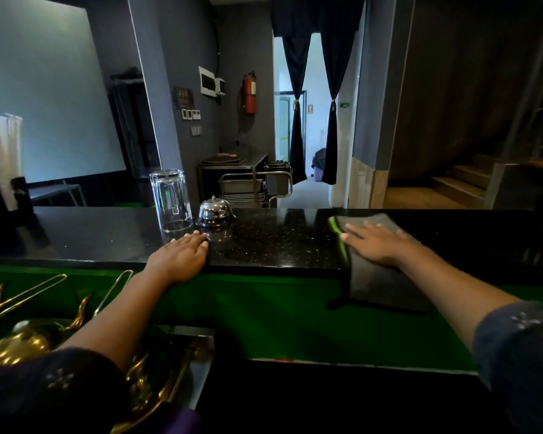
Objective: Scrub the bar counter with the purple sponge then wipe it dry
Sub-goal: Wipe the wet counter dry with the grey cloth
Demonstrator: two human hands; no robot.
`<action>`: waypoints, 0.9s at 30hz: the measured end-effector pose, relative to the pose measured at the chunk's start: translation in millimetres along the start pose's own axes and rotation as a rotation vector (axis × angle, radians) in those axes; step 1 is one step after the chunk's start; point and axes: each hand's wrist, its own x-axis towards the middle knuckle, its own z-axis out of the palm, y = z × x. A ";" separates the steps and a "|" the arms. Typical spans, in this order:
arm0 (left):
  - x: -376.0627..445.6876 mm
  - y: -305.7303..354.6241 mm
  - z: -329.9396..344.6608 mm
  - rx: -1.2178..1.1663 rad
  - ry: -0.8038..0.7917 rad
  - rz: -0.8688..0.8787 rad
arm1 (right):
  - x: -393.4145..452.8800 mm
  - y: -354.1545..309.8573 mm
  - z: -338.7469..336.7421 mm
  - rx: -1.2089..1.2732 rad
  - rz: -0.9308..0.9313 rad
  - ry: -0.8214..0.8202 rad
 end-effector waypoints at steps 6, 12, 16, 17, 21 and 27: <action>-0.4 60.9 -11.8 0.117 0.005 -0.135 | -28.3 24.9 -14.6 0.007 0.143 -0.017; 7.4 204.2 27.1 0.002 0.067 0.248 | -64.9 31.2 -2.0 -0.011 -0.020 0.020; 31.6 264.7 50.7 -0.132 0.002 0.265 | -59.0 40.9 -5.6 -0.005 -0.031 -0.005; 37.1 271.9 55.8 -0.146 -0.008 0.242 | -53.5 43.4 -8.2 0.000 -0.018 -0.008; 53.9 276.6 67.8 -0.070 -0.064 0.151 | -22.3 48.3 -17.3 0.041 -0.001 -0.054; 53.1 277.4 63.5 0.007 -0.095 0.131 | 13.6 38.9 -17.0 0.041 -0.103 -0.061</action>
